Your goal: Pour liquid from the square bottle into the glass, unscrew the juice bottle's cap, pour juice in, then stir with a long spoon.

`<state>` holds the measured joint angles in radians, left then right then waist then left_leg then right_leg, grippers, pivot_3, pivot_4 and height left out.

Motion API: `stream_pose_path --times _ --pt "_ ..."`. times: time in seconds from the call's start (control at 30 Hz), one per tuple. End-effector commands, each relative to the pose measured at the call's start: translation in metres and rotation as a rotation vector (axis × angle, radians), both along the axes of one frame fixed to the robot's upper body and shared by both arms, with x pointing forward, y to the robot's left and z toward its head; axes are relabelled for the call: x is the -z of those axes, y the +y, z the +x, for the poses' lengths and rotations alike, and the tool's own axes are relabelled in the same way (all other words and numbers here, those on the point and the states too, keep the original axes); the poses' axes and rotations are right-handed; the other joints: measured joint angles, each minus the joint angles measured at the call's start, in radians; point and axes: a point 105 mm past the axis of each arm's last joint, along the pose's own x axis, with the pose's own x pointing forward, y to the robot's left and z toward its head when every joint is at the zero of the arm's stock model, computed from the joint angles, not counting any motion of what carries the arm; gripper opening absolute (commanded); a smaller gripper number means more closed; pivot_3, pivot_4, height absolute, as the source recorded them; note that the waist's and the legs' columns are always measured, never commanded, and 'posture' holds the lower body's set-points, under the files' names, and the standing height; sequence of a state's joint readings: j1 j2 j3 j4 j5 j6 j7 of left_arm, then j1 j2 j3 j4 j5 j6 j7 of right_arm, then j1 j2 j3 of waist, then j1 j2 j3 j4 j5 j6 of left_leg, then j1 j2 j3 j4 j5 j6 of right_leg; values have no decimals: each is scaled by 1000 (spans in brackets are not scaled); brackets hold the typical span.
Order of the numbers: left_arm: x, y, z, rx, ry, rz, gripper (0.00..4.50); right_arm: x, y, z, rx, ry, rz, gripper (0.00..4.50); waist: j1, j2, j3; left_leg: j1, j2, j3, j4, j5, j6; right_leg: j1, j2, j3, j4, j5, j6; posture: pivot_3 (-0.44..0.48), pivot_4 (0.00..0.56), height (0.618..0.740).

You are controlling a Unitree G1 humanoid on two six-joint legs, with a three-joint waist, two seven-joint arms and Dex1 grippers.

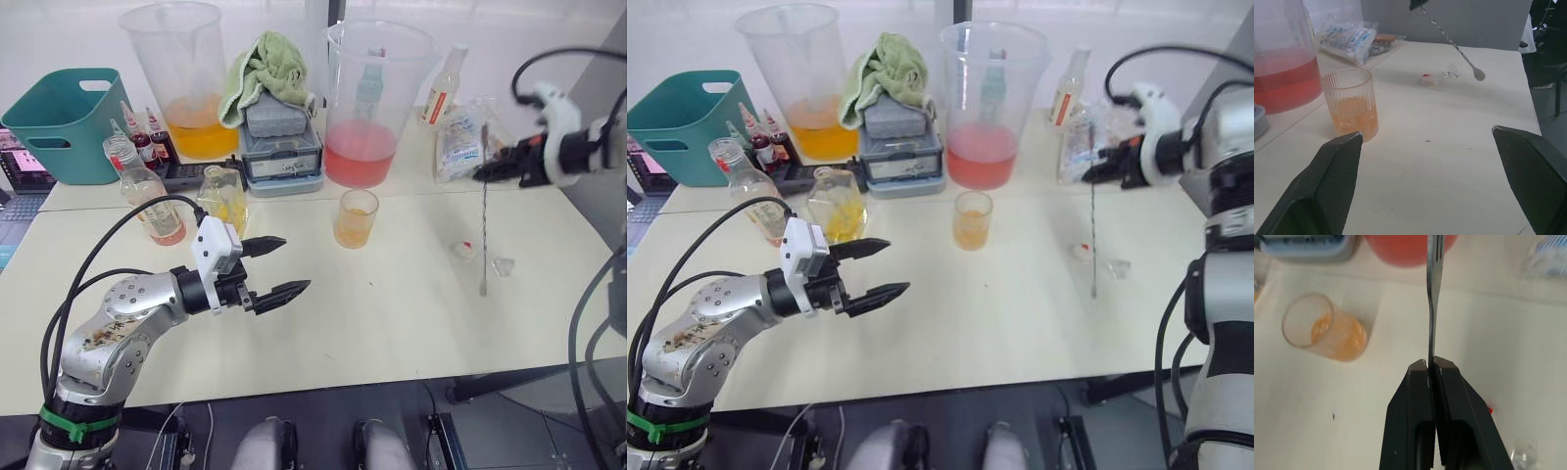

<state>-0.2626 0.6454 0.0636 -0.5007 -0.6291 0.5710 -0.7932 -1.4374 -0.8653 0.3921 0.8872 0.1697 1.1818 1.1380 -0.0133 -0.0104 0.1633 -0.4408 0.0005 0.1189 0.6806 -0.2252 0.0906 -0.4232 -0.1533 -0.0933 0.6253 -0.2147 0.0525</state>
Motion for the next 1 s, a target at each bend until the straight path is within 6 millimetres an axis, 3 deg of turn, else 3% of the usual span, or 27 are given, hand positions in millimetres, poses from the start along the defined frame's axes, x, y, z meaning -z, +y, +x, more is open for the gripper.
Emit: stream_pose_path --times 0.03,0.3,0.5,0.67,0.83,0.93,1.0 --pt "-1 3 -3 -36 -36 30 4480 20 0 -2 -16 77 0 0 0 0 0 0 0 0 0 0 0 0 0 0 0 0 0 0 150 739" --pt "11 10 -9 -101 -3 53 4480 83 14 5 4 214 -24 0 1 0 0 0 0 -1 0 0 0 0 0 0 0 0 0 0 150 739" --pt "17 16 -17 -124 25 63 4480 103 23 8 17 243 -24 0 1 0 0 0 0 -1 0 0 -1 0 0 -1 0 0 0 0 150 739" --pt "18 16 -25 -116 46 52 4500 100 28 9 21 251 21 1584 1 0 0 0 0 -1 0 1 -1 0 0 -1 0 0 0 0 150 739" --pt "22 25 -29 -128 70 66 4500 75 19 12 30 185 30 3320 -1 0 0 0 0 -1 0 1 -2 0 0 -1 0 0 0 0 150 739" --pt "32 40 -30 -159 112 139 4500 54 18 10 2 139 58 4347 -1 1 0 0 0 -1 0 1 -2 0 0 -1 0 0 0 0 150 739" --pt "35 55 -25 -213 118 178 4500 37 16 6 -64 66 76 4465 1 2 1 0 0 -1 0 0 -2 -1 0 -1 -1 0 0 0 150 739"
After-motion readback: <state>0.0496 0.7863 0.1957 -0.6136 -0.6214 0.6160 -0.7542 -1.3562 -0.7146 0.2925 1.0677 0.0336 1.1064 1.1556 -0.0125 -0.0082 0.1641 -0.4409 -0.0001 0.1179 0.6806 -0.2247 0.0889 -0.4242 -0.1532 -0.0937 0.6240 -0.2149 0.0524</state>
